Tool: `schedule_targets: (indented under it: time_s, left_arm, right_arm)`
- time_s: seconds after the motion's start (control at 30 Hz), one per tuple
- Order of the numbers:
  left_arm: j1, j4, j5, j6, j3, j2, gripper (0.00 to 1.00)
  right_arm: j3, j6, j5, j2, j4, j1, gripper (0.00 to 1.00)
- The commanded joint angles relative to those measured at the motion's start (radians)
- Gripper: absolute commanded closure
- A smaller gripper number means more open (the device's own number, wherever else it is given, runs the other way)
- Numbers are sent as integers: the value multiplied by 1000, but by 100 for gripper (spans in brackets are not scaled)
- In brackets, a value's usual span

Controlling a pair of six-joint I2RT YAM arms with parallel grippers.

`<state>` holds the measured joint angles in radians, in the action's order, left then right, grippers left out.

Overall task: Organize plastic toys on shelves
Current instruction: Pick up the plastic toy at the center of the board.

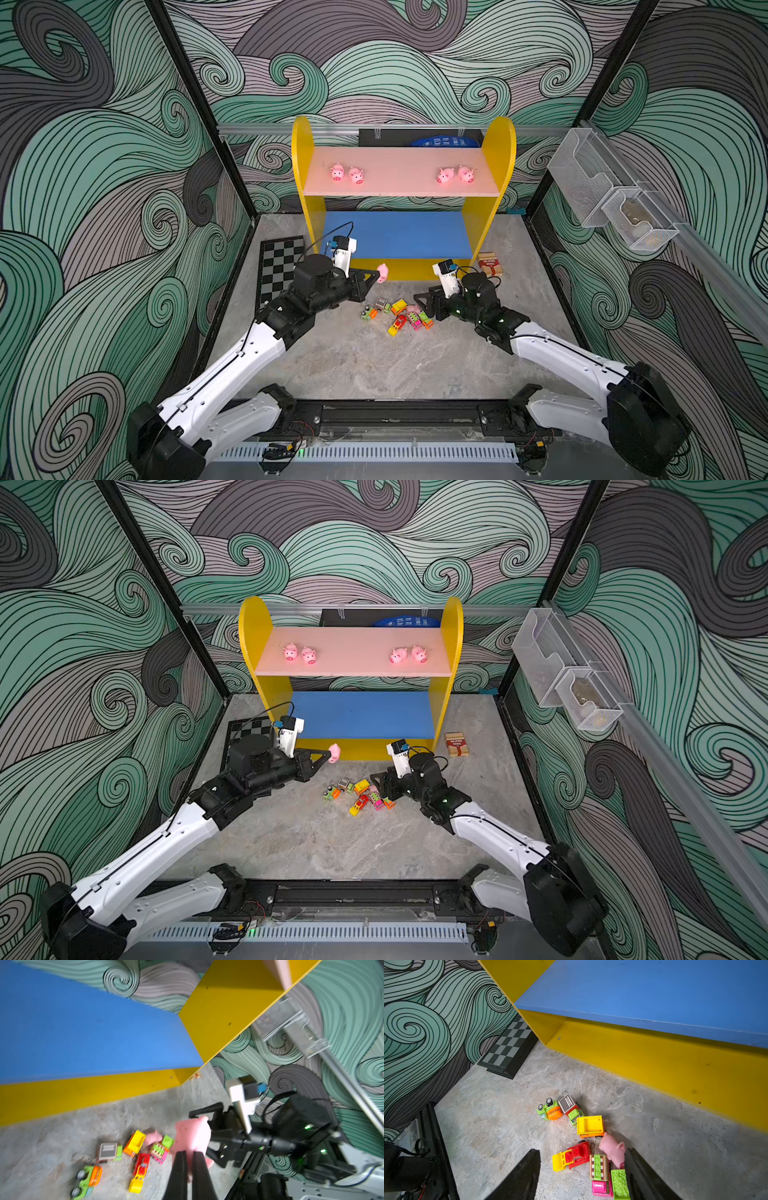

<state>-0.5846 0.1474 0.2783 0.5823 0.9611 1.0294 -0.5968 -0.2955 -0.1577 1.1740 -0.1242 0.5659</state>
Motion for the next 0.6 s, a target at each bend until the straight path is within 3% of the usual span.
schedule_targets:
  time_s: [0.0,0.17,0.33,0.57]
  left_arm:
    - [-4,46,2,-36,180,53,100]
    - [-4,91,-40,-48,431,185,100]
    - [-5,160,-192,-54,634,306,100]
    - [-2,212,-260,-31,841,479,100]
  right_arm:
    - [15,-4,28,-14,-8,-7,33]
    - [19,-4,29,-10,-8,-12,33]
    - [22,-6,31,-11,-8,-14,33]
    - [23,-17,25,-11,-8,-16,33]
